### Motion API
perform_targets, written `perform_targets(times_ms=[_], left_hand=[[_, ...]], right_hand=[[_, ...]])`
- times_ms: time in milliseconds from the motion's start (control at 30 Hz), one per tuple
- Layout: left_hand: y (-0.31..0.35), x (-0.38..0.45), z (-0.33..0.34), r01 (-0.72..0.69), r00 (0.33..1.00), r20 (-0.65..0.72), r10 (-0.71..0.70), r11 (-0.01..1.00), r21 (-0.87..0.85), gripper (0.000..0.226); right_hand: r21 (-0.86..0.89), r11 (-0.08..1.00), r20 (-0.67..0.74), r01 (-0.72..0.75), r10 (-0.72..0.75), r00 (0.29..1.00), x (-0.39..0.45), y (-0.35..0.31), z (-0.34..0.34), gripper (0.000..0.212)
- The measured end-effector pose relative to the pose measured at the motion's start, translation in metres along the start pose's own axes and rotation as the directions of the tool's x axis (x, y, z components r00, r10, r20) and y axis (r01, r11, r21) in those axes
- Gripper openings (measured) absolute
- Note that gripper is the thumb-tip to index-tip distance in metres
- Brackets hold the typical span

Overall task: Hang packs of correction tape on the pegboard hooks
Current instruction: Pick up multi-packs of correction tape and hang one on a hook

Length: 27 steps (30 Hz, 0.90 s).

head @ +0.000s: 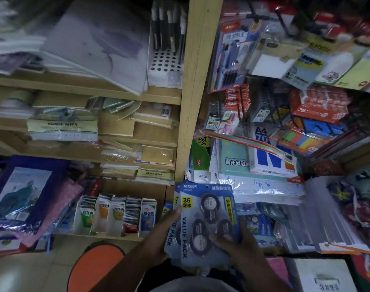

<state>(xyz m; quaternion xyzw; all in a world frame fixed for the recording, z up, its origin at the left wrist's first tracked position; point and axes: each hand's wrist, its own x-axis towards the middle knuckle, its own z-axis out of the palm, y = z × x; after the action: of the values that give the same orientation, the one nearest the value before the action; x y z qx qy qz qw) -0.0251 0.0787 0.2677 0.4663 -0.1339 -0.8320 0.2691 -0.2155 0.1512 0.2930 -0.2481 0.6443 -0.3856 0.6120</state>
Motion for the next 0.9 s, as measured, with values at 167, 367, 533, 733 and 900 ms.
perform_targets(times_ms=[167, 367, 533, 733, 900], left_hand=[[0.032, -0.004, 0.005, -0.145, 0.977, 0.164, 0.134, 0.988, 0.059, 0.097], [0.066, -0.007, 0.046, -0.246, 0.960, 0.148, 0.238, 0.968, 0.042, 0.075], [0.072, 0.000, 0.062, -0.254, 0.955, 0.174, 0.239, 0.965, 0.071, 0.118], [0.075, 0.003, 0.091, -0.205, 0.954, 0.244, 0.175, 0.973, 0.103, 0.100], [0.086, -0.012, 0.126, -0.313, 0.911, 0.332, 0.247, 0.936, 0.162, 0.076]], right_hand=[[0.141, 0.990, 0.023, 0.022, -0.026, 0.999, 0.029, -0.044, 0.001, 0.051], [0.231, 0.966, -0.045, 0.112, -0.104, 0.993, 0.027, -0.075, -0.004, 0.060], [0.328, 0.927, -0.137, 0.181, -0.143, 0.980, 0.020, -0.089, -0.022, 0.102], [0.389, 0.881, -0.212, 0.268, -0.198, 0.957, -0.007, -0.121, -0.040, 0.038], [0.318, 0.890, -0.201, 0.328, -0.275, 0.940, -0.021, -0.134, -0.057, 0.063]])
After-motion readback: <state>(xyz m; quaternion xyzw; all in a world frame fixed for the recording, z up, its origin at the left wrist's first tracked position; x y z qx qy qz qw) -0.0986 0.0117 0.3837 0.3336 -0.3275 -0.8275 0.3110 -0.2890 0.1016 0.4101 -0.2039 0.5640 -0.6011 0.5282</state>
